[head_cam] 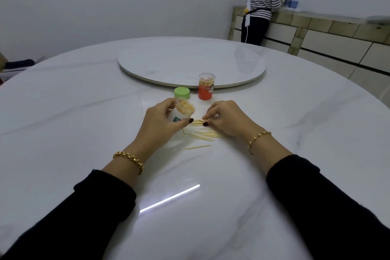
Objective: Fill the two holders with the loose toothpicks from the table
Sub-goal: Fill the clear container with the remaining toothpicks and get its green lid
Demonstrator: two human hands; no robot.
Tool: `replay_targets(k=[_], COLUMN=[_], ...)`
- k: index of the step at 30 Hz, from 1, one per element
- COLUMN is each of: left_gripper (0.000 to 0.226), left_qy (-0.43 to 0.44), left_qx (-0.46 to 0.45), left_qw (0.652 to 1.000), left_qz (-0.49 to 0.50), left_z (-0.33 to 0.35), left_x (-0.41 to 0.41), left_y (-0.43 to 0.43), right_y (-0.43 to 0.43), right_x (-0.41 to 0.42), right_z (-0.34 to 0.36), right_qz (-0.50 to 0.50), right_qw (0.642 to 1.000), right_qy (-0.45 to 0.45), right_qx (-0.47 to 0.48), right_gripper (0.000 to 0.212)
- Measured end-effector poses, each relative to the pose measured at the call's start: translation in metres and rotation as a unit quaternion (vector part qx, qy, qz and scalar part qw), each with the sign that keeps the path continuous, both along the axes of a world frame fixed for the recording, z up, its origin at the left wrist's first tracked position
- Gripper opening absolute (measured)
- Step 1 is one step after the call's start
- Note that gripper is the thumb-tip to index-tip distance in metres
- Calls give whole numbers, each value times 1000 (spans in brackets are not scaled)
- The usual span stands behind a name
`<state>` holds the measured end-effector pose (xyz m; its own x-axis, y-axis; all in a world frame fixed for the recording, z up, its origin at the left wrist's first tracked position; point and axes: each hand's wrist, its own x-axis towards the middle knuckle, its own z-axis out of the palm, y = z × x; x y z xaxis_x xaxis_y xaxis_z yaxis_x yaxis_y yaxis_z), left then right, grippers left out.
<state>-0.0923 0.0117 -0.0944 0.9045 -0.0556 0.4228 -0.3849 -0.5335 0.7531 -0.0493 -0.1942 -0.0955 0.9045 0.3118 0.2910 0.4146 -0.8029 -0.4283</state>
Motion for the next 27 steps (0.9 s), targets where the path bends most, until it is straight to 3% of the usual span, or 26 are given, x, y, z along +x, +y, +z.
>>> replay_targets(k=[8,14,17,20,25,27], left_gripper=[54,49,47,46,49,47], left_qy=[12,9,19,22,24,22], left_qx=[0,-7,-24,-32,-31,-36], left_qw=[1000,1000,999,999,998,998], left_qz=[-2,-10,-18,-29,-46,-53], left_z=[-1,3,4,3,3,4], left_x=[1,-4,-6,-7,-9,-10], left_y=[-1,-2,-3,-5,-9,-10], right_y=[2,1,2,9,24,30], right_x=[1,0,-3,-12,-21,-22], right_z=[-5,1,15,31,44,42], right_qz=[-13,-86,-108,-69,31,47], right_qw=[997,980,937,870,763,736], right_qy=[-73,-67,-1,84,183,200], right_qx=[-36,166,333,481,619,645], right_gripper=[13,6,4,3,12,12])
